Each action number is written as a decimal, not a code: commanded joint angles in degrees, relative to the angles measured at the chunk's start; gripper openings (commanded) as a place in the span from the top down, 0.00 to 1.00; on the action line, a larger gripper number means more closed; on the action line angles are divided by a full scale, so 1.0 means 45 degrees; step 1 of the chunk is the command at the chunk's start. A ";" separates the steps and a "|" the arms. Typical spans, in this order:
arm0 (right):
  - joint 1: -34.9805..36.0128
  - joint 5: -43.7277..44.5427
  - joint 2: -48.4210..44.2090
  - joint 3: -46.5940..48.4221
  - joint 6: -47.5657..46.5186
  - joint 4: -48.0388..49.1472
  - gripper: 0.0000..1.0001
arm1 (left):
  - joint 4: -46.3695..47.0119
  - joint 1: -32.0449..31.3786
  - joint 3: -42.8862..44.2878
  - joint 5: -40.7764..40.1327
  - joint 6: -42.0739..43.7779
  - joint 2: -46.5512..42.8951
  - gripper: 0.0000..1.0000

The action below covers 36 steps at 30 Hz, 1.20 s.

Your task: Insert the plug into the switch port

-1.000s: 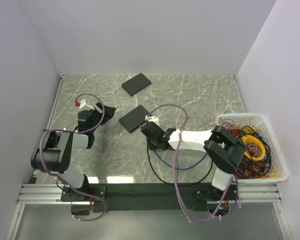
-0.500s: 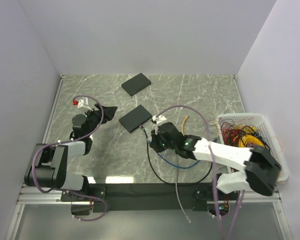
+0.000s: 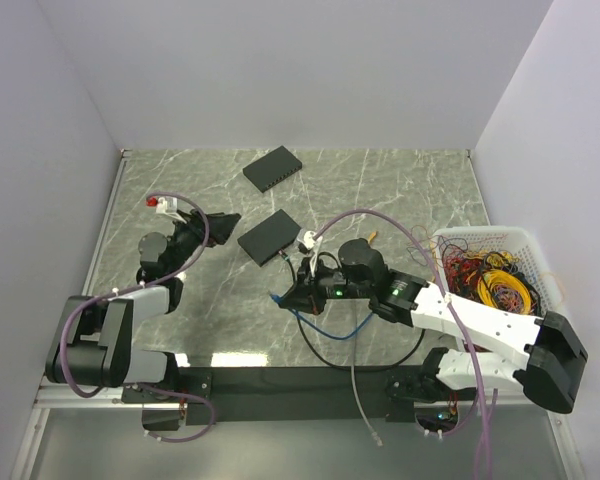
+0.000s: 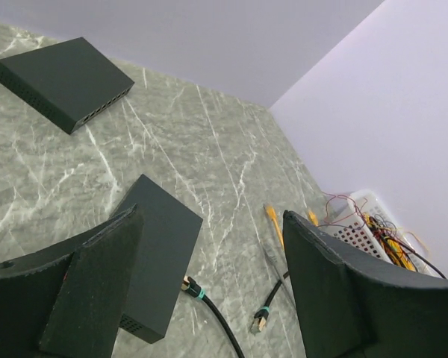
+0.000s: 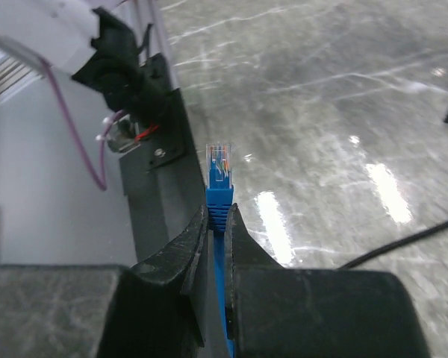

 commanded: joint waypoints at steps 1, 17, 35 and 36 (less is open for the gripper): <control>0.0057 -0.0803 -0.0093 0.0082 -0.0508 0.0534 1.00 | 0.0671 0.0041 0.0045 0.0177 -0.0001 -0.0069 0.18; -0.0040 0.6188 0.7913 0.5275 0.0059 -0.3039 1.00 | -0.0128 0.0041 0.3345 -0.0447 -0.1114 0.5536 0.21; -0.0470 0.8282 1.0825 0.7621 0.0098 -0.4310 1.00 | 0.0474 0.0041 0.4635 0.1348 -0.0920 0.8192 0.33; -0.0470 0.8301 1.0845 0.7640 0.0078 -0.4329 1.00 | 0.0474 0.0041 0.4655 0.1368 -0.0880 0.8271 0.33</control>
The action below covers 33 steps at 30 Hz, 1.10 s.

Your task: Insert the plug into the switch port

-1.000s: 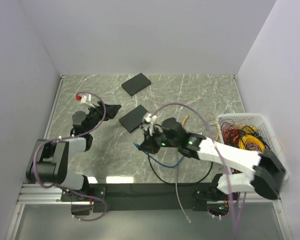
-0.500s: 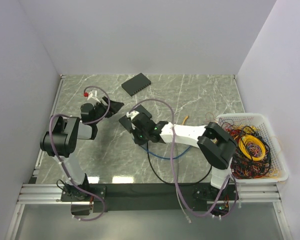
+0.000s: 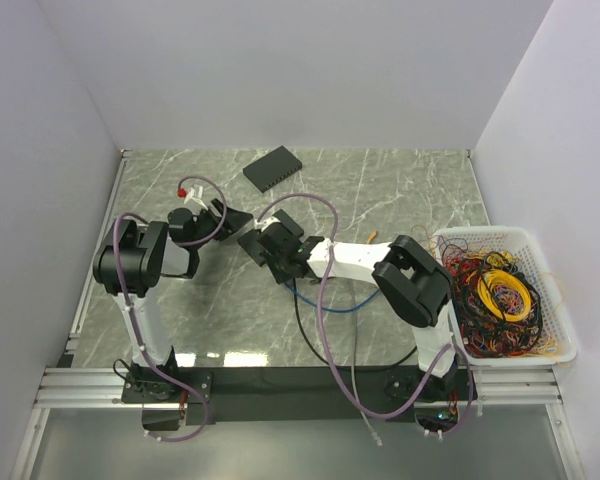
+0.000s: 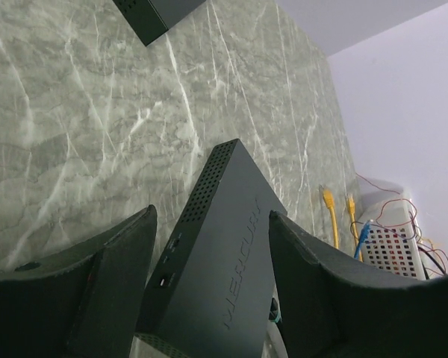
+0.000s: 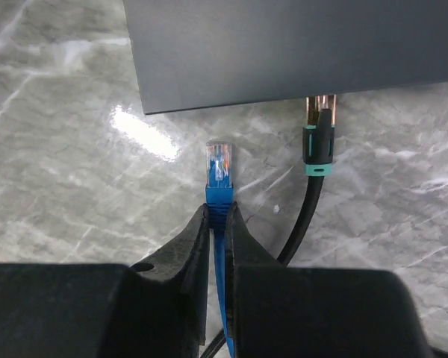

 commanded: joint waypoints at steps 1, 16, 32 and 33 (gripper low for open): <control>-0.0072 0.0676 0.0033 0.0651 -0.0097 -0.0235 1.00 | 0.0804 0.0007 0.0502 0.0498 0.0227 0.0315 0.33; -0.0169 0.1027 0.0424 0.1491 -0.0175 -0.0469 1.00 | 0.0062 -0.0345 0.1205 0.1026 0.0676 0.1174 0.34; -0.0150 0.0539 0.0581 0.1745 0.0020 -0.0723 1.00 | -0.0602 -0.0794 0.1401 0.0421 0.1263 0.1410 0.36; -0.0111 0.0539 0.0581 0.1784 0.0040 -0.0762 1.00 | -0.0602 -0.0794 0.1401 0.0382 0.1263 0.1390 0.36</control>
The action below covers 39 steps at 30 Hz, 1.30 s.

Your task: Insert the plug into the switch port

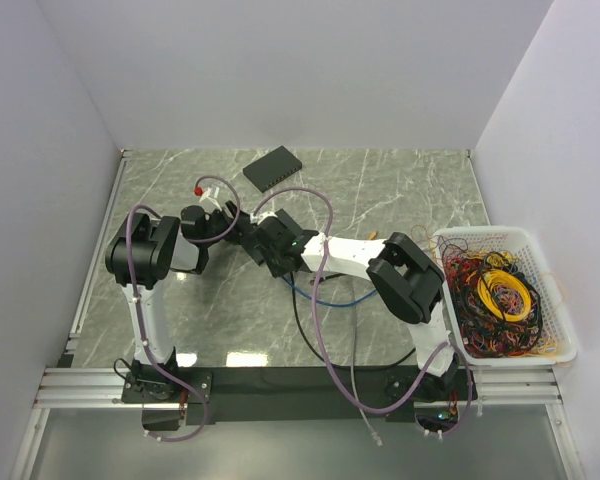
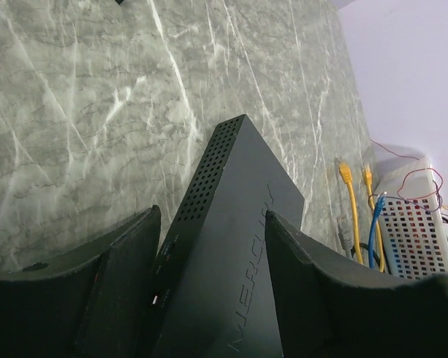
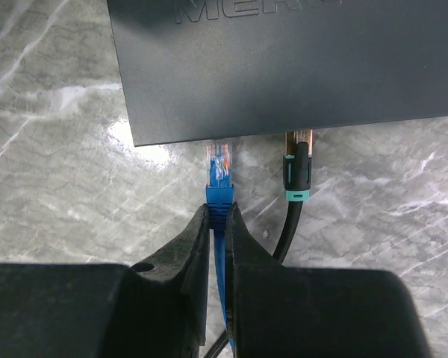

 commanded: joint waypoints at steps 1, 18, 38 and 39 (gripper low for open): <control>-0.0091 0.0073 -0.0119 0.0458 0.0059 -0.0019 1.00 | -0.0019 -0.0090 0.0245 -0.0153 0.0393 0.0103 0.36; -0.0033 -0.0298 0.0076 0.1220 0.0157 -0.0371 1.00 | -0.0625 -0.0344 0.0362 -0.0718 0.0784 0.0025 0.38; 0.0006 0.0014 0.0369 0.1493 0.0333 -0.0546 1.00 | -0.0781 -0.0383 0.0421 -0.0582 0.0882 0.0123 0.53; 0.0006 -0.0005 0.0369 0.1532 0.0313 -0.0605 1.00 | -0.0762 -0.0383 0.0440 -0.0582 0.0901 0.0103 0.53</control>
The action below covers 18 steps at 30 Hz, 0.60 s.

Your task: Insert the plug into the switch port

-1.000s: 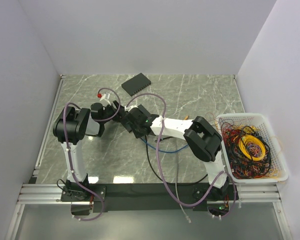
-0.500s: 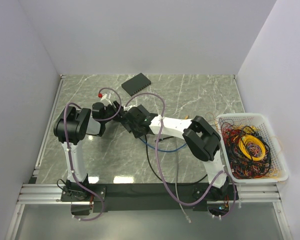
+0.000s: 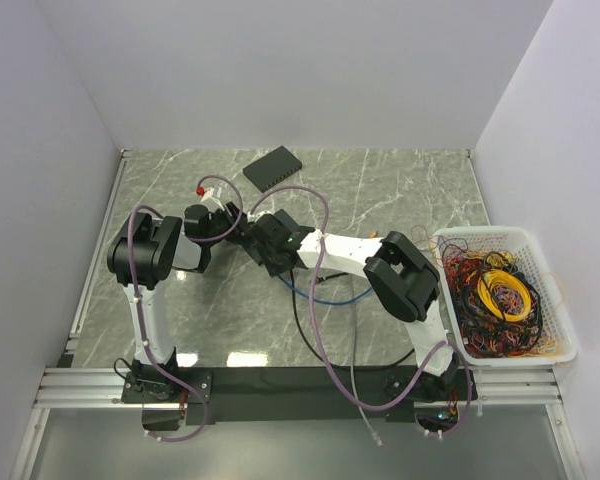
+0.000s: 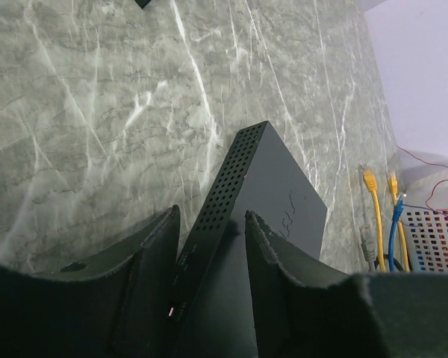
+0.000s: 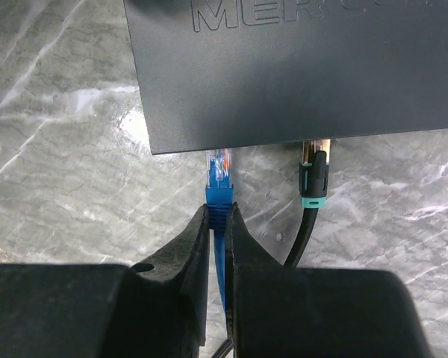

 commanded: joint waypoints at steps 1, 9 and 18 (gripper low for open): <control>-0.0014 0.0374 -0.0053 0.0717 0.0114 0.0148 1.00 | -0.0077 -0.0106 0.0227 0.0331 0.0275 0.0103 0.53; 0.0006 0.0451 -0.0073 0.0990 0.0134 -0.0126 1.00 | -0.0057 -0.0126 0.0226 0.0331 0.0333 0.0065 0.53; 0.0025 0.0627 -0.0015 0.1185 0.0290 -0.0243 1.00 | -0.0213 -0.0262 0.0207 0.0233 0.0528 0.0006 0.53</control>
